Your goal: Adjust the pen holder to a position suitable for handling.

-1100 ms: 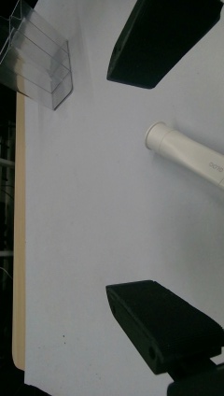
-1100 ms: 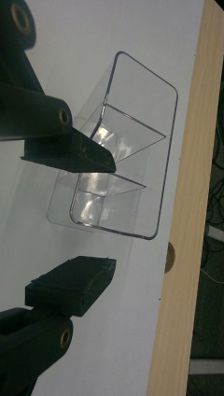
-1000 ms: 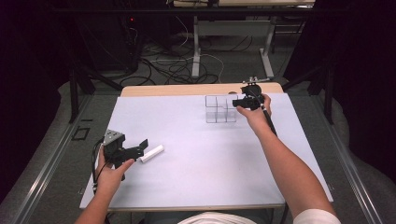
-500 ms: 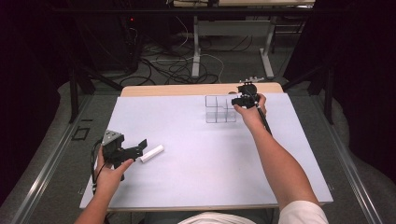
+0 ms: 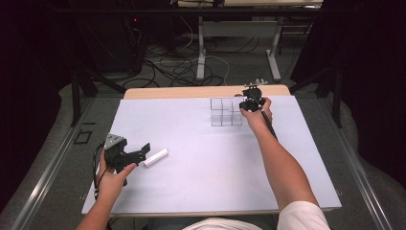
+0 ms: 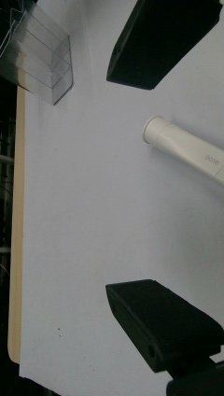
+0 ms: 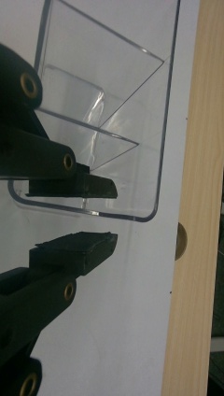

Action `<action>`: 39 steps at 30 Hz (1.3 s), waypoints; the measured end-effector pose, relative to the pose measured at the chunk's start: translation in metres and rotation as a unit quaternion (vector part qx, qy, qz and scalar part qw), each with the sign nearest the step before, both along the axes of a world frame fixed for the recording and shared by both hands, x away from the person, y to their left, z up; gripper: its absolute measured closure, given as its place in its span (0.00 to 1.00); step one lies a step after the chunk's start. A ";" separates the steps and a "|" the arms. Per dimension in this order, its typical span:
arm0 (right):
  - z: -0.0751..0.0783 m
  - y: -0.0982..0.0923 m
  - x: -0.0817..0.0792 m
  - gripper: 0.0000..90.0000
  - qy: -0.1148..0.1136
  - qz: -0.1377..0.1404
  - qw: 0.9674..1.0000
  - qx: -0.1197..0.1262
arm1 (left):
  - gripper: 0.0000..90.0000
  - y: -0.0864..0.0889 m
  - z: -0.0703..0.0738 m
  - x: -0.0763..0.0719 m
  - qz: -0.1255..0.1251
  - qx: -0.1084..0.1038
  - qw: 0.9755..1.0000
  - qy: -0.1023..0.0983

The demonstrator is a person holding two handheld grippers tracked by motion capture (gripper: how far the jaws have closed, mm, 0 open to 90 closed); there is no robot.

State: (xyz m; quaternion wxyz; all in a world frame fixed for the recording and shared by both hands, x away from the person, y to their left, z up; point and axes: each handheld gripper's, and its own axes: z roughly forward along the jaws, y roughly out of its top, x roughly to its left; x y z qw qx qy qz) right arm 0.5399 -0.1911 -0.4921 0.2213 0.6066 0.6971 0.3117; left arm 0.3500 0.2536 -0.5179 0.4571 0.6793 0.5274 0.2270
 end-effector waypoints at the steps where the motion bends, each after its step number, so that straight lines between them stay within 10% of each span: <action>1: 0.000 0.000 0.000 0.82 0.000 0.000 1.000 0.000 | 0.02 0.000 0.000 0.000 0.000 0.000 1.000 0.000; 39: 0.003 0.011 -0.003 0.98 0.049 -0.044 0.998 -0.010 | 0.02 0.000 0.000 0.000 0.002 -0.001 1.000 0.003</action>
